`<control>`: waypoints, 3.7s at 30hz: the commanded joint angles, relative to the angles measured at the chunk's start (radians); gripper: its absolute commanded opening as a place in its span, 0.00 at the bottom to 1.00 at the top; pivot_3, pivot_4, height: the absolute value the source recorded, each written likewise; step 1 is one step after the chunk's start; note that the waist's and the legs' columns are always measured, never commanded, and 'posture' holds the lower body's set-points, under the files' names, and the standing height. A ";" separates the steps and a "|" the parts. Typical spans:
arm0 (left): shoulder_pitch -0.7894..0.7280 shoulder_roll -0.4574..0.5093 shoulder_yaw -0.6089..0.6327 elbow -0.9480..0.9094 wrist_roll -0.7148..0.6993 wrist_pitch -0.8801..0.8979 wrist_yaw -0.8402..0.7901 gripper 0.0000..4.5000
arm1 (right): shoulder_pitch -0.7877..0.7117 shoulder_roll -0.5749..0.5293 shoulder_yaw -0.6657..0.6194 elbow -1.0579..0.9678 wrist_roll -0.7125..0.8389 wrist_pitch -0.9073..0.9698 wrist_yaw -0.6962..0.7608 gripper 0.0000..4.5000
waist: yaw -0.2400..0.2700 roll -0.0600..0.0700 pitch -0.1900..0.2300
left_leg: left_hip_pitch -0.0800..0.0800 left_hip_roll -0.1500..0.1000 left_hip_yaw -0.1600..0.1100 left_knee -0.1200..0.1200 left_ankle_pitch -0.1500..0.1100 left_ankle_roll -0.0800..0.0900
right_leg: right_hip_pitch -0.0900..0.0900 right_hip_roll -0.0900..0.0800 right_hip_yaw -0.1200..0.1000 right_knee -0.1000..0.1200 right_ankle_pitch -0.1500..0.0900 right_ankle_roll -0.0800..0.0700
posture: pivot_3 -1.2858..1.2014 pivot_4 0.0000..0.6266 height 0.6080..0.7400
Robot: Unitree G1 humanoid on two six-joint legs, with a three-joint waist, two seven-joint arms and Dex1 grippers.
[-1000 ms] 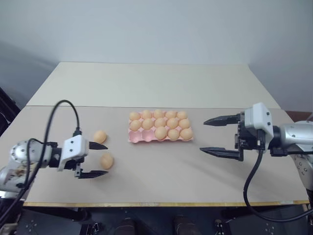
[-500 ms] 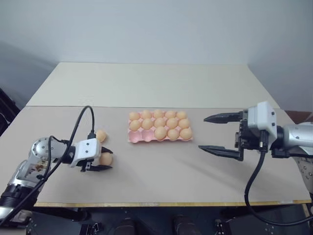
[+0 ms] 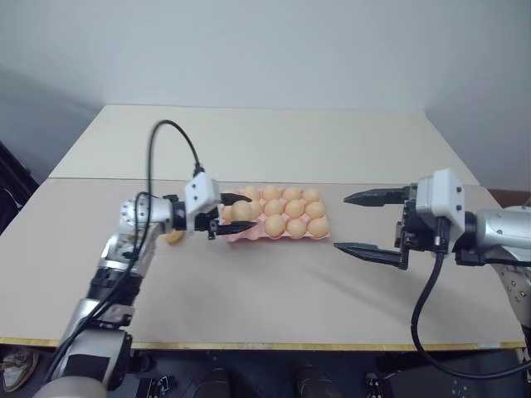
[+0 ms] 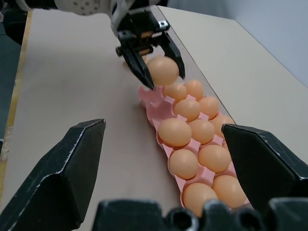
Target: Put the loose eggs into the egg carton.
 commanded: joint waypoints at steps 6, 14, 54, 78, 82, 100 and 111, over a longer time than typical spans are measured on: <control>-0.051 -0.062 0.015 0.099 0.018 -0.056 0.034 0.81 | -0.004 0.005 -0.034 -0.051 0.026 -0.002 -0.051 1.00 | 0.009 0.000 0.000 | 0.000 0.000 0.000 0.000 0.000 0.000 | 0.000 0.000 0.000 0.000 0.000 0.000 | 0.52 0.24 1.00; -0.051 -0.012 0.069 0.050 -0.001 -0.053 0.045 0.99 | 0.000 0.002 -0.041 -0.058 0.045 0.001 -0.066 1.00 | 0.006 0.000 0.000 | 0.000 0.000 0.000 0.000 0.000 0.000 | 0.000 0.000 0.000 0.000 0.000 0.000 | 0.52 0.24 1.00; 0.661 0.485 0.580 -0.586 -0.362 0.458 0.030 0.99 | 0.022 -0.009 -0.031 0.028 0.047 -0.015 0.049 1.00 | -0.017 0.000 0.000 | 0.001 0.001 0.000 -0.001 0.000 0.000 | 0.001 -0.001 -0.002 0.000 0.000 0.000 | 0.52 0.24 1.00; 0.184 0.220 0.153 0.047 0.018 0.328 0.275 0.79 | 0.041 -0.012 -0.054 -0.045 0.056 -0.002 0.005 1.00 | 0.005 0.000 0.000 | 0.000 0.000 0.000 -0.001 0.000 0.000 | 0.000 -0.001 -0.002 0.000 0.000 0.000 | 0.52 0.24 1.00; 0.176 0.223 0.166 0.046 0.012 0.304 0.248 0.48 | 0.057 -0.010 -0.073 -0.058 0.064 0.005 -0.015 1.00 | 0.007 0.000 0.000 | 0.000 0.000 0.000 -0.001 0.000 0.000 | 0.000 -0.001 -0.002 0.000 0.000 0.000 | 0.52 0.24 1.00; -0.048 -0.009 0.034 0.076 0.009 0.206 0.108 0.50 | 0.039 0.004 -0.050 -0.051 0.049 -0.009 -0.043 1.00 | 0.002 0.000 0.000 | 0.000 0.000 -0.001 0.000 0.000 0.000 | 0.001 -0.001 -0.001 0.000 0.000 0.000 | 0.52 0.24 1.00; -0.050 0.024 0.094 0.040 -0.046 0.213 0.028 0.99 | 0.053 0.006 -0.063 -0.071 0.063 -0.002 -0.066 1.00 | 0.007 0.000 0.000 | 0.000 -0.001 -0.001 0.000 0.000 0.000 | 0.001 -0.001 -0.002 0.000 0.000 0.000 | 0.52 0.24 1.00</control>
